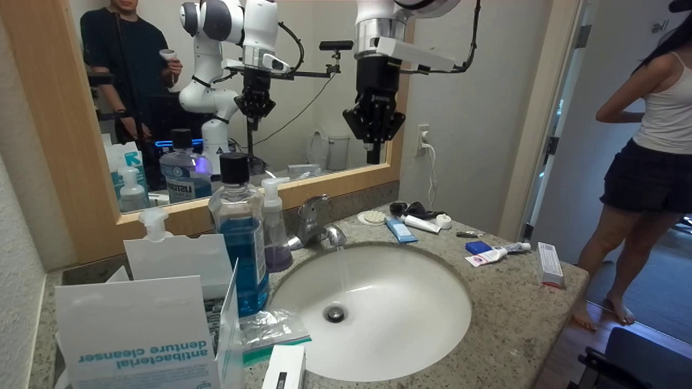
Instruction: Push the faucet handle downwards
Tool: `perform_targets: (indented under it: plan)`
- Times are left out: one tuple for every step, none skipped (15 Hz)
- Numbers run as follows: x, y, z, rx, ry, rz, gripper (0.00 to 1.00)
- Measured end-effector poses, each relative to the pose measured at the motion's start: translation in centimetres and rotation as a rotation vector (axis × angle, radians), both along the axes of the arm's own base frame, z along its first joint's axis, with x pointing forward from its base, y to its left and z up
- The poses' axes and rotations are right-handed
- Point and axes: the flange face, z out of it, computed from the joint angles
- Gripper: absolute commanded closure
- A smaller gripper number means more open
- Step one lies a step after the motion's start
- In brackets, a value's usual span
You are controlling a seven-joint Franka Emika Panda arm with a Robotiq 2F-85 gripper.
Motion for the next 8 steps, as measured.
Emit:
perform_targets:
  plan:
    - [0.0, 0.0, 0.0, 0.0, 0.0, 0.0, 1.0]
    - [0.0, 0.0, -0.02, 0.0, 0.0, 0.0, 1.0]
    - [0.02, 0.0, -0.09, 0.0, 0.002, 0.0, 1.0]
    - [0.03, 0.0, -0.19, -0.001, 0.003, 0.0, 1.0]
    - [0.07, 0.01, -0.31, -0.003, 0.005, 0.001, 1.0]
    - [0.13, 0.01, -0.49, -0.004, 0.008, 0.002, 1.0]
    - [0.21, 0.01, -0.71, -0.004, 0.011, 0.002, 1.0]
    - [0.3, 0.01, -0.9, -0.004, 0.014, 0.002, 1.0]
